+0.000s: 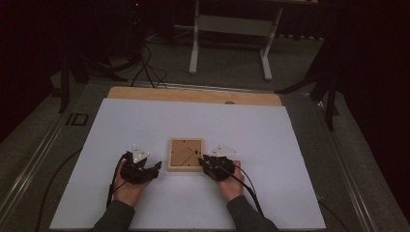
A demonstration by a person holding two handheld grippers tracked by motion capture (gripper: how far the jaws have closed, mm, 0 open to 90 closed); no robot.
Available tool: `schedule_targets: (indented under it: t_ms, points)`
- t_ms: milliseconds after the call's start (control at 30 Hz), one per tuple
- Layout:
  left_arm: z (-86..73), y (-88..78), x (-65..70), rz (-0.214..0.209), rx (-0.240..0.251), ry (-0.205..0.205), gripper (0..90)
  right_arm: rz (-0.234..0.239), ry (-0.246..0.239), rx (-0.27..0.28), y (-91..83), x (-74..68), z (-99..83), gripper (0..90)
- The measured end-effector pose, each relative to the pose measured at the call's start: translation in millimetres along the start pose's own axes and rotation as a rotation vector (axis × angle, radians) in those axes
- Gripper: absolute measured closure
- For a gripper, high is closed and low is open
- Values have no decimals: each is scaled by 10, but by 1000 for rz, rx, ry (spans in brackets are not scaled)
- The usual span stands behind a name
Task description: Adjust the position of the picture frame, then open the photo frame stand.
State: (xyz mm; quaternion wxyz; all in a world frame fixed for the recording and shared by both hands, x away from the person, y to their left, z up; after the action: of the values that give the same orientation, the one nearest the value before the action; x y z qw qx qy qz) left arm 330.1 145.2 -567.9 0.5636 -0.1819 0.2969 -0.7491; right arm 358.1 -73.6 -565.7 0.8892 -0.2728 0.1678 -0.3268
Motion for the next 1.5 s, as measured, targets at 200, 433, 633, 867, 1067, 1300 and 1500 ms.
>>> schedule_targets:
  t_ms: [200, 433, 633, 867, 1067, 1300, 1500]
  points:
    - [1, -3, -8, 2, 1, -3, 395, -10, 2, -2, -5, -9, -1, 737]
    - [1, -5, 2, -1, 2, 2, 394, -5, 1, -5, -13, -13, -8, 725]
    - [12, -19, -10, -4, 11, -8, 394, 23, 10, 11, -27, -26, -17, 664]
    - [19, -34, -30, -5, 16, -12, 394, 24, -9, 37, -93, -41, 25, 657]
    - [48, -74, -21, -18, 29, -13, 395, 32, -50, 46, -163, -67, 45, 698]
    - [126, -148, 29, -46, 46, 9, 407, 21, -90, 12, -150, -102, -4, 870]
    - [224, -160, 116, -99, 27, 31, 437, 20, -102, 1, -145, -112, -32, 896]
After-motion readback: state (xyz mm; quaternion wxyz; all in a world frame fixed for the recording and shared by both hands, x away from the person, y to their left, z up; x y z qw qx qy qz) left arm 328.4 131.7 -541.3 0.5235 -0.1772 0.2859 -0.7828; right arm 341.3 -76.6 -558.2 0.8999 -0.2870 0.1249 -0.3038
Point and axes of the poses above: each handheld gripper's, and its own axes: y roughly forward along the jaws, z roughly out of its top, x roughly to its right, the point moved 7 cm from there along y, roughly forward along the jaws, and after that the axes turned 7 degrees about z, right-handed, at the moved point
